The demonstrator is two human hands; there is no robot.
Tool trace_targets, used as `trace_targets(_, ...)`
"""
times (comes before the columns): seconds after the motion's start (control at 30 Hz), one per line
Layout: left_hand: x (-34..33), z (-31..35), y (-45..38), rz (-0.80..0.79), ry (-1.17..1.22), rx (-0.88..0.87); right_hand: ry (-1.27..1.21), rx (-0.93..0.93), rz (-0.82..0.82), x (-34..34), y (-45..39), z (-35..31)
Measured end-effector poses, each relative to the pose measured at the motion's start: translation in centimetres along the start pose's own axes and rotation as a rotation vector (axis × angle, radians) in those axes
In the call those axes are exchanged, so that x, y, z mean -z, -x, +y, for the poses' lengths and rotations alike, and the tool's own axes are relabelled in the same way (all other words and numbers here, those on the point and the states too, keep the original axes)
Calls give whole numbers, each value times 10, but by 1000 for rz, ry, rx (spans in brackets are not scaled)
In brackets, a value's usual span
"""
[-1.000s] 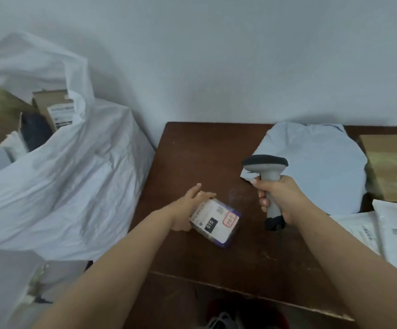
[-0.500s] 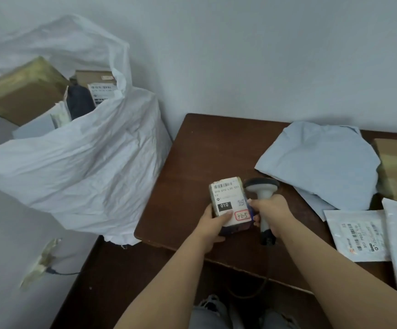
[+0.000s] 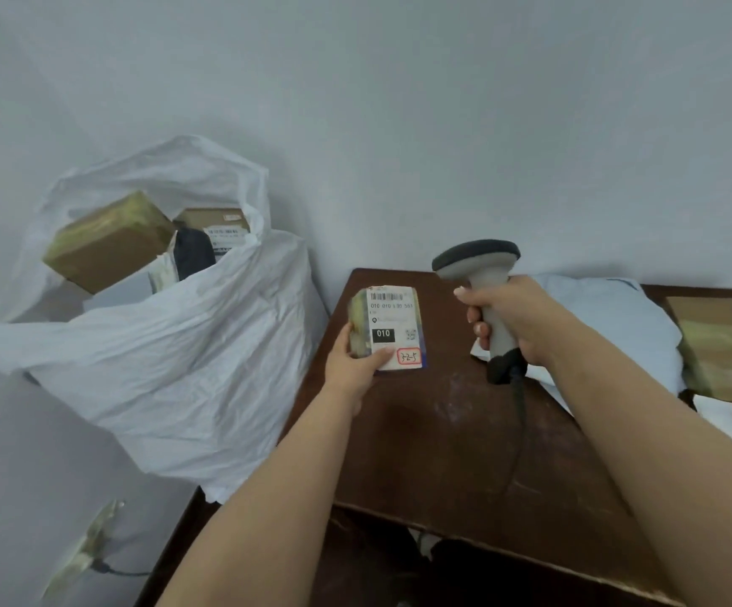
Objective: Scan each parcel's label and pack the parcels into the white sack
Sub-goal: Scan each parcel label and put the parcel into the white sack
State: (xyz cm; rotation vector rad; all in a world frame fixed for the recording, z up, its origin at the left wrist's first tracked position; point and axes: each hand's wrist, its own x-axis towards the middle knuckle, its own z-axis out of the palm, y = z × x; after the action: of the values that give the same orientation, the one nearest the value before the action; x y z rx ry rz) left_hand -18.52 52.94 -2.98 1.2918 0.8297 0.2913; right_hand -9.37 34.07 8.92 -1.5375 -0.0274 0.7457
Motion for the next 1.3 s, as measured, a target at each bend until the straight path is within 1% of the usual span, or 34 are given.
trace_targets(0.07,-1,18,-4,2,-13,-67,14,43,-53,1,14,-24)
trace_targets(0.2,-3,54,-5,-2,-10,-176,24,119,-103,4,40,-58)
trace_targets(0.37,-6,82,-7,-33,99,-186,41,182,-125,10,63,-80)
trace_targets(0.47,-9,88,-8,-52,135,-217,47,206,-112,13,70,-86)
trace_targets(0.8,-10,88,-15,-71,136,-249,66,240,-77,20,79,-93)
trace_targets(1.03,-7,95,-10,-42,114,-265,87,238,-81,17,78,-95)
trace_targets(1.2,12,125,8,-9,113,-370,57,256,-100,-3,73,-102)
trace_targets(1.3,40,155,14,74,155,-484,55,261,-148,-23,69,-104)
